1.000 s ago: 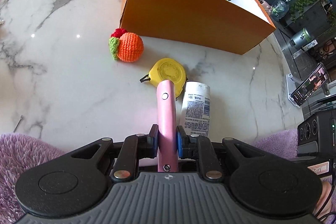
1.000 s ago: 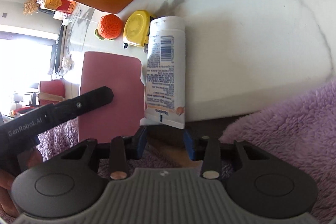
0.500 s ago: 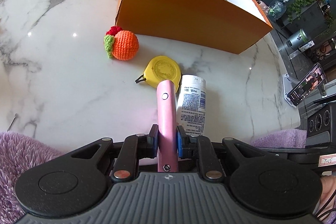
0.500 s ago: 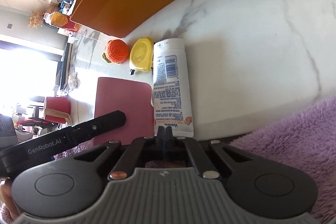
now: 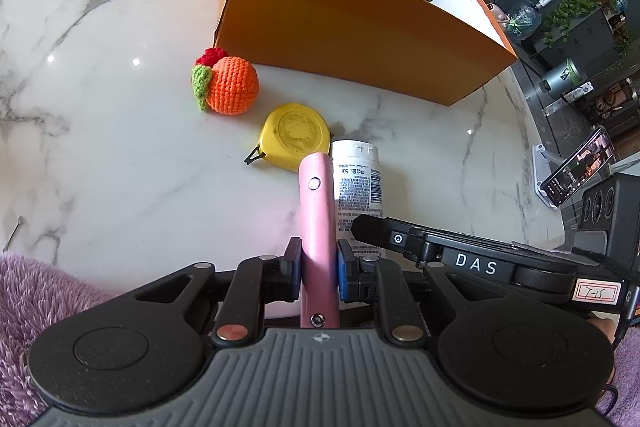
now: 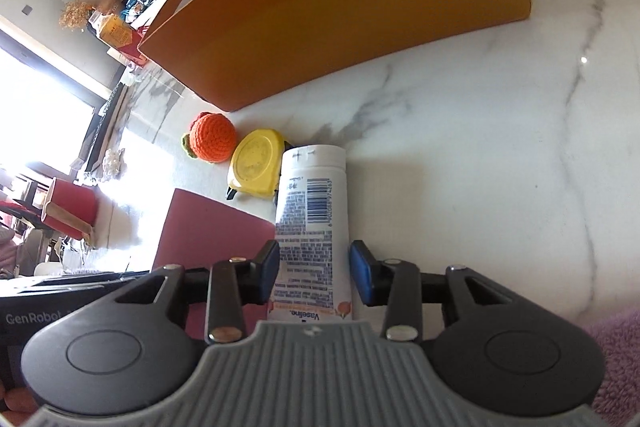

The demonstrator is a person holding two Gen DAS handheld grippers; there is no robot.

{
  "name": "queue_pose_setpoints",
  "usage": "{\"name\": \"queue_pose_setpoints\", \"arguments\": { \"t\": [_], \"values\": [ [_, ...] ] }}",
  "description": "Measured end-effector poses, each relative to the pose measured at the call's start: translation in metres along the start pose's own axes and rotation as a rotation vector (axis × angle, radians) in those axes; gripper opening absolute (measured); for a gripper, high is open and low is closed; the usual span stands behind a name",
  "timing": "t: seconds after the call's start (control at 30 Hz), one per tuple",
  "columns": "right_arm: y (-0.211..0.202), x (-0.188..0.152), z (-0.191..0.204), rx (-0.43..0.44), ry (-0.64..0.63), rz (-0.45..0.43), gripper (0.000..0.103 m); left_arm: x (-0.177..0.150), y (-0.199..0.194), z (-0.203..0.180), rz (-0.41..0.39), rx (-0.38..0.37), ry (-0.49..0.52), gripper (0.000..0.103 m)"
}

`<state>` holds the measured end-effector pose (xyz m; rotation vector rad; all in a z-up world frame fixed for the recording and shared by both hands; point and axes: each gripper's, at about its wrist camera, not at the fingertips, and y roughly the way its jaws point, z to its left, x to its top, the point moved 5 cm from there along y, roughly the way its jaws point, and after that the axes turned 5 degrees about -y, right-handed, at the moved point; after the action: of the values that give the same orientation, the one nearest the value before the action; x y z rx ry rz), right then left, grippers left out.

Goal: Organize objects
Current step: 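Lift the Vaseline tube with right tool while left tool holds the wallet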

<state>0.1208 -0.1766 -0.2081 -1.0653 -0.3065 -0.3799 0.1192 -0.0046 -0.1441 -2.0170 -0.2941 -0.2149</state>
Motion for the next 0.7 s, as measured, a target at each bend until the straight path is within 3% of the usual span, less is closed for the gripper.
{"name": "queue_pose_setpoints", "arguments": {
  "t": [0.07,0.3,0.43,0.7],
  "values": [
    [-0.001,0.000,-0.003,-0.015,0.000,-0.002,0.028,0.001,0.000,0.000,0.000,-0.005,-0.006,0.020],
    [-0.013,-0.001,-0.011,0.057,0.081,-0.030,0.019,0.000,0.000,0.001,-0.006,-0.004,-0.012,0.020],
    [-0.023,0.000,-0.002,0.119,0.081,-0.050,0.019,0.001,0.000,0.002,-0.006,-0.001,-0.012,0.020],
    [-0.020,-0.004,0.005,0.139,0.091,-0.025,0.023,0.001,-0.001,0.004,-0.011,-0.006,-0.026,0.020]
  ]
}}
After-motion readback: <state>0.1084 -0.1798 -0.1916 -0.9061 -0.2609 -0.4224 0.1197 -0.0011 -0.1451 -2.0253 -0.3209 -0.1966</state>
